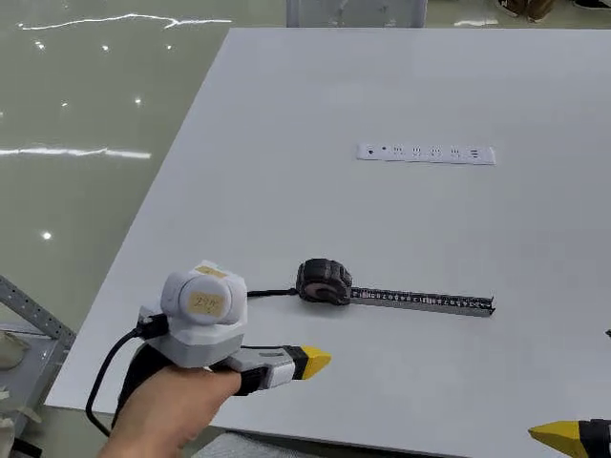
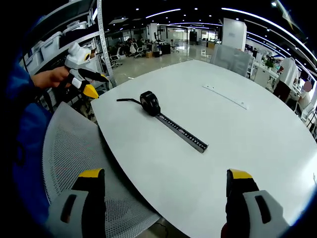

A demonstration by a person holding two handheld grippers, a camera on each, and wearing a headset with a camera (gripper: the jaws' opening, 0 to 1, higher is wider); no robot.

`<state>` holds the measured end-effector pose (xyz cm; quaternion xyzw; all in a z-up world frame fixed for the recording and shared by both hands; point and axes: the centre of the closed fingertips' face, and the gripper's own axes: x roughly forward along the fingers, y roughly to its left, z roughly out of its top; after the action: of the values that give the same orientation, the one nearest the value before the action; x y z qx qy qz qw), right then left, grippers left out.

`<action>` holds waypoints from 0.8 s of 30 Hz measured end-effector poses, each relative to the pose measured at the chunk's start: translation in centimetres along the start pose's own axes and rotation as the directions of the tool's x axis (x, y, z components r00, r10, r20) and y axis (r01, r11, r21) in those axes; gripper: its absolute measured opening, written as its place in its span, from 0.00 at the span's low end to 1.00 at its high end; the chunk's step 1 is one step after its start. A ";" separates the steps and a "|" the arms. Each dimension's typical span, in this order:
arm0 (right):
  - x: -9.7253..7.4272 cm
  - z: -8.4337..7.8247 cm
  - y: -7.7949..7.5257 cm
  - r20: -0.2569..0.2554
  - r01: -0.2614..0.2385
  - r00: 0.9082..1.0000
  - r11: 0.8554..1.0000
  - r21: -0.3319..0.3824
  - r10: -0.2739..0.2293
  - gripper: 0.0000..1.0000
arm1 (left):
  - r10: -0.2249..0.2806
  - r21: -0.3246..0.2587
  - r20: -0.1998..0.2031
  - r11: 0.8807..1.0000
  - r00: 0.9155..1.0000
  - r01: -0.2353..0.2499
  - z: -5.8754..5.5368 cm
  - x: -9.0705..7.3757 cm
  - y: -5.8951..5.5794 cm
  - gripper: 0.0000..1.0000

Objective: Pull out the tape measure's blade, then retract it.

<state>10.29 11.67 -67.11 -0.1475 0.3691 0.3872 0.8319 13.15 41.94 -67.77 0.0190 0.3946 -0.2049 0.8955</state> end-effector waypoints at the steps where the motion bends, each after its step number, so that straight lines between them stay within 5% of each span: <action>1: 0.2 0.1 0.0 -0.002 -0.004 1.000 1.000 -0.003 0.004 0.99 | 0.004 -0.011 0.001 1.000 1.000 -0.004 0.1 0.3 0.0 0.98; 24: 4.8 0.3 -2.3 -0.068 -0.067 0.996 0.995 -0.075 0.062 0.93 | 0.018 -0.029 -0.023 0.999 1.000 -0.019 0.9 5.9 -0.5 0.96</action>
<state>14.20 12.88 -70.50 -0.1802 0.3858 0.4226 0.8001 17.18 39.24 -71.29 0.0118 0.4075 -0.1906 0.8930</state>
